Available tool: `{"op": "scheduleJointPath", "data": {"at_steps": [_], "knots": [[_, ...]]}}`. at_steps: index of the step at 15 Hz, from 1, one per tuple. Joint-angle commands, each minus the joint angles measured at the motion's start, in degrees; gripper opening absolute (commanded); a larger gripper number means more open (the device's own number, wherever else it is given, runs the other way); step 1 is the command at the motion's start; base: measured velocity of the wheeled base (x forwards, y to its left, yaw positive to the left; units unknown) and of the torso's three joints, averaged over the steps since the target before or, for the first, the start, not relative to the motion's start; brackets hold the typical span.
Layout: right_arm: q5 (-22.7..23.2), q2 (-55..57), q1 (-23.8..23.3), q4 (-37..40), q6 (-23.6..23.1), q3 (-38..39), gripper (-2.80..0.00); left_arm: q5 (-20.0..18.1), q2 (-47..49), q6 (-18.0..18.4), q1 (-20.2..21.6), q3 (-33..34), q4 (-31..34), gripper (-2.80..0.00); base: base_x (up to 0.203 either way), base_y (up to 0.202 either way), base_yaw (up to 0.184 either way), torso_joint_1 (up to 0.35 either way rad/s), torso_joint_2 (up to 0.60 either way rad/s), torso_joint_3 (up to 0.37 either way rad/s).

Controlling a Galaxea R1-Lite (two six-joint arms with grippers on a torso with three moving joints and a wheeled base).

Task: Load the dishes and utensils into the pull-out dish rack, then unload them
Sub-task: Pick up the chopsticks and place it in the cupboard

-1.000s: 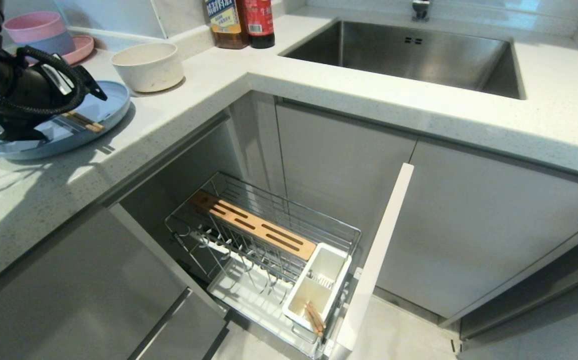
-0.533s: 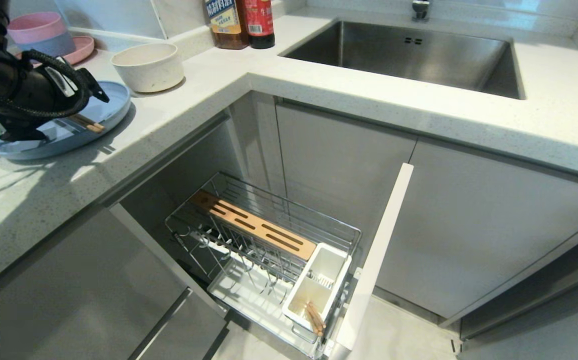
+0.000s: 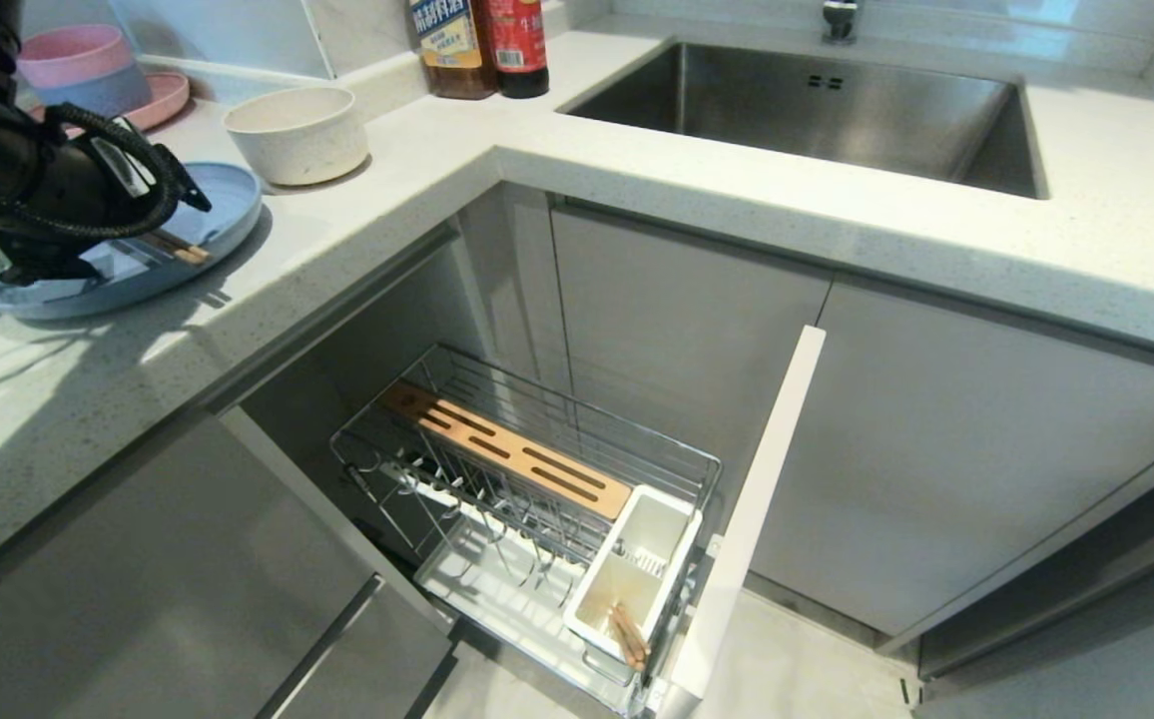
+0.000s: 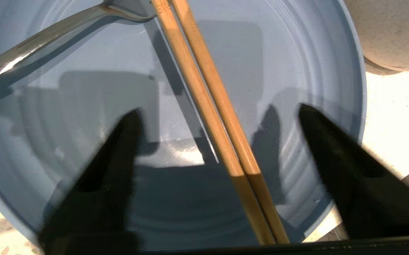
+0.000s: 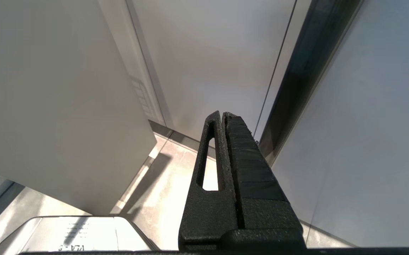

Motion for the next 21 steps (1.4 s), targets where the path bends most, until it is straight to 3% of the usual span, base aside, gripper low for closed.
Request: {"op": "scheduleJointPath", "data": {"at_steps": [1, 14, 21], "knots": [[0.0, 0.0, 0.0, 0.0, 0.0, 0.0, -2.80, 0.1, 0.1, -0.3, 0.0, -0.1, 0.1, -2.80, 0.000, 0.000, 0.000, 0.000, 0.00, 0.000], [0.0, 0.0, 0.0, 0.0, 0.0, 0.1, -2.80, 0.6, -1.3, -0.2, 0.1, -0.2, -0.2, -2.80, 0.000, 0.000, 0.000, 0.000, 0.00, 0.000], [0.0, 0.0, 0.0, 0.0, 0.0, 0.1, -2.80, 1.9, -11.2, -0.8, 0.8, -0.1, -10.1, -2.80, 0.000, 0.000, 0.000, 0.000, 0.00, 0.000]]}}
